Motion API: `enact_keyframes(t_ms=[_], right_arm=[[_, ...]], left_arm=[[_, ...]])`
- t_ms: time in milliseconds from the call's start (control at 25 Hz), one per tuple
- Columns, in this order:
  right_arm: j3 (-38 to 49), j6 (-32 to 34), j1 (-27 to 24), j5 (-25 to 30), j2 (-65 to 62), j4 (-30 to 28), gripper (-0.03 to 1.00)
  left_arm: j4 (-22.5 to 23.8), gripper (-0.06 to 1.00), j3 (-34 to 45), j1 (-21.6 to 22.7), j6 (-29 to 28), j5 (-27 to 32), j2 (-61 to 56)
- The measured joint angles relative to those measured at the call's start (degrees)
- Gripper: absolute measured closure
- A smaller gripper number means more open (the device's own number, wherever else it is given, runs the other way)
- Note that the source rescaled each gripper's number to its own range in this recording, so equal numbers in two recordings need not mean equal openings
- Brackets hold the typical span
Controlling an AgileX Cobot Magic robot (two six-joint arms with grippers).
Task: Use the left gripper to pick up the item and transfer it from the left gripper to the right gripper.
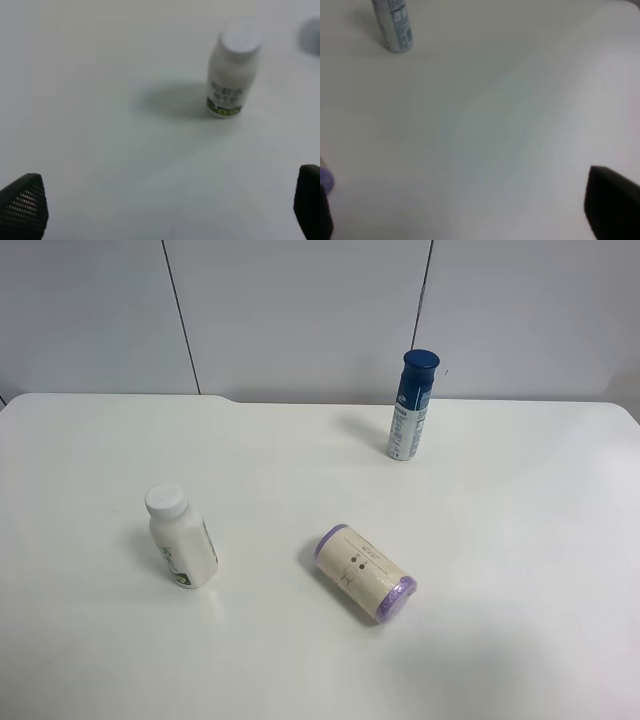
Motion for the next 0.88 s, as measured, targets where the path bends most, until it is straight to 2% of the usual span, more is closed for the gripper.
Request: enact_keyframes(t_ms=[320,680,880], right_arm=[[0.00,0.00,0.00,0.00,0.00,0.00,-0.02],[0.00,0.00,0.00,0.00,0.00,0.00,-0.02],[0.00,0.00,0.00,0.00,0.00,0.00,-0.02]], left_arm=[[3.39,-0.06,-4.46,-10.84,0.38,-1.63,14.53],[10.00,-0.06,-9.60,-22.43,-3.22,-3.46,30.27],[13.61,-0.06,-11.57,-26.93,-5.78,-4.01,38.19]])
